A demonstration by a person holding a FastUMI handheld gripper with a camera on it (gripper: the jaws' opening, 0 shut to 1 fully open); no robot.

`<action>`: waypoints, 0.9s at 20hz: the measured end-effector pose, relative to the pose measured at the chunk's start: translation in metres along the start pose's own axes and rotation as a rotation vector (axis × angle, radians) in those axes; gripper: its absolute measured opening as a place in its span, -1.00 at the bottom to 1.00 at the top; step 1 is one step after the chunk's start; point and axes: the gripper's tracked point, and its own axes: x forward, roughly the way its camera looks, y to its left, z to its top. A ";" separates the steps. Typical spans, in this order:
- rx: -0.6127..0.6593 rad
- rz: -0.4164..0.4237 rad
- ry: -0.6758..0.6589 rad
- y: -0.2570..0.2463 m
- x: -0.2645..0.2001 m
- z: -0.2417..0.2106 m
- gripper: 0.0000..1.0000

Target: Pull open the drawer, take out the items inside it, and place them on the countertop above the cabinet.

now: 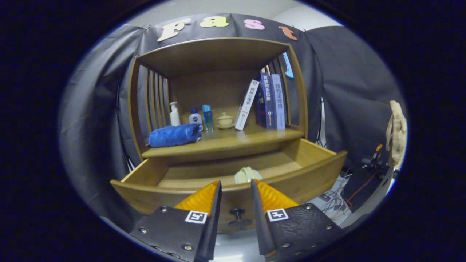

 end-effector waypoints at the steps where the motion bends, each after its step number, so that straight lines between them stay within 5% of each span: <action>1: -0.006 -0.011 0.006 0.001 0.007 0.007 -0.09; 7: -0.044 0.000 0.080 0.015 0.050 0.033 -0.09; 18: -0.086 0.020 0.552 -0.010 0.119 -0.048 0.16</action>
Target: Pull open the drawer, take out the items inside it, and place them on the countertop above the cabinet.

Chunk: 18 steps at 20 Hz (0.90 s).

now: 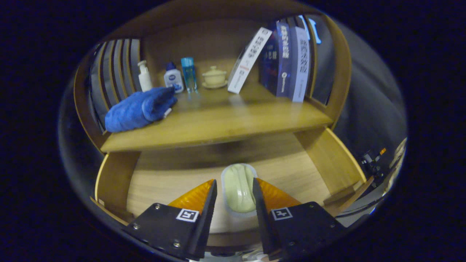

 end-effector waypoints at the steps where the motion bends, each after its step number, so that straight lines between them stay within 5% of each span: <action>1: -0.008 0.002 0.028 -0.002 0.007 -0.005 0.15; 8: -0.050 -0.037 0.104 -0.011 0.031 -0.022 0.13; 10: -0.032 -0.042 0.093 -0.011 0.027 -0.022 -0.16; 12: -0.015 -0.054 0.056 -0.012 0.028 -0.015 -0.20; 13: -0.012 -0.052 0.066 -0.013 0.028 -0.016 -0.68; 18: -0.016 -0.116 0.042 -0.019 0.022 -0.011 -0.69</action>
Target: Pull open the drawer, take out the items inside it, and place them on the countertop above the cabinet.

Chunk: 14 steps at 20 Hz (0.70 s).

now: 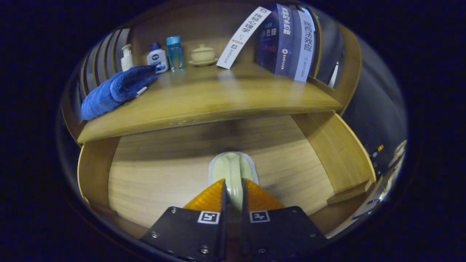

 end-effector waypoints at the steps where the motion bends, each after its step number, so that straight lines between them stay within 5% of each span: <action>1: -0.009 -0.011 -0.017 -0.002 -0.006 0.004 -0.69; 14: -0.052 -0.193 -0.163 -0.025 -0.107 0.058 -0.69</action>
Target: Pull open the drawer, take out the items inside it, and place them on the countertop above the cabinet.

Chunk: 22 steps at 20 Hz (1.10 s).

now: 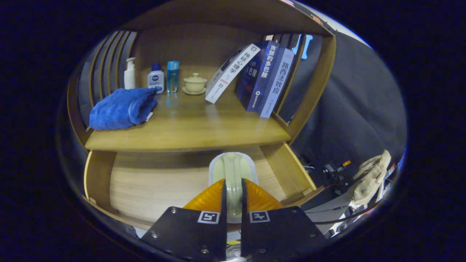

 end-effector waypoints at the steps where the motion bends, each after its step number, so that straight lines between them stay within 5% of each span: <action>1: -0.001 -0.001 -0.022 0.000 -0.004 0.010 -0.69; 9: 0.097 0.128 -0.143 0.034 0.022 0.079 -0.69; 22: 0.228 0.209 -0.174 0.052 0.088 0.095 -0.69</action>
